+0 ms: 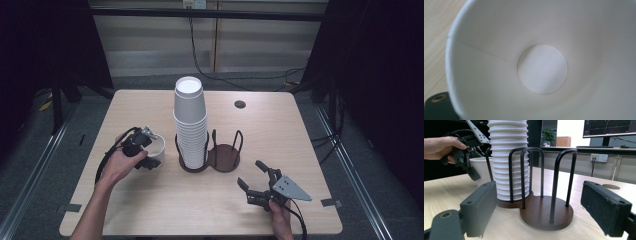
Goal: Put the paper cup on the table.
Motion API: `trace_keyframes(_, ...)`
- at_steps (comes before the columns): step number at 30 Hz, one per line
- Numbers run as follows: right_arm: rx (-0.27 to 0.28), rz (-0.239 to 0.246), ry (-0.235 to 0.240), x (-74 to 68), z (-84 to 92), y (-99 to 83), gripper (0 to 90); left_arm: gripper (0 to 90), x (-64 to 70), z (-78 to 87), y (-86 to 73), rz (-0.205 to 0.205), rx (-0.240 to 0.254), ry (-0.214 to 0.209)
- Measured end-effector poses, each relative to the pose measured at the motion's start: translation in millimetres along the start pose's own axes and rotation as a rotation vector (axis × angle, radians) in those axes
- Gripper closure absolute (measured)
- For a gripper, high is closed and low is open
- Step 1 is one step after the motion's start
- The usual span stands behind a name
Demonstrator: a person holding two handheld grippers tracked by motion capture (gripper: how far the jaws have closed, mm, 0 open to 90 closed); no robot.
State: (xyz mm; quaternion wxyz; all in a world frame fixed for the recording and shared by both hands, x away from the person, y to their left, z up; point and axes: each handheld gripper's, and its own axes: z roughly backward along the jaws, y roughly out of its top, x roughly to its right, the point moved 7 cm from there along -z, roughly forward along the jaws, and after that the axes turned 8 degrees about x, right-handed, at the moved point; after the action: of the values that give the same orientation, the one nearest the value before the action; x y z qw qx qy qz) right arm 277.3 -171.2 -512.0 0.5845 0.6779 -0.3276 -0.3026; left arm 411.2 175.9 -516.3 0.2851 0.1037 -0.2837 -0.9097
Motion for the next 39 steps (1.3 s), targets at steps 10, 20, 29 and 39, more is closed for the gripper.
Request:
trace_keyframes(10, 0.0, -0.001, -0.001, -0.1, 0.1, 0.0, 13.1, 16.1, 2.5, 9.2, -11.1, 0.02, 0.076, 0.008)
trace_keyframes(20, 0.0, -0.001, -0.001, -0.1, 0.1, 0.0, 13.0, 16.0, 3.8, 39.8, -12.5, 0.043, 0.197, 0.049)
trace_keyframes(29, 0.0, -0.001, -0.001, -0.1, 0.1, 0.0, 13.0, 15.9, 7.0, 70.5, -10.1, 0.101, 0.406, 0.073)
trace_keyframes(39, 0.0, -0.002, -0.001, -0.1, 0.1, 0.0, 13.0, 16.1, 34.0, 80.2, -4.7, 0.145, 0.604, 0.054)
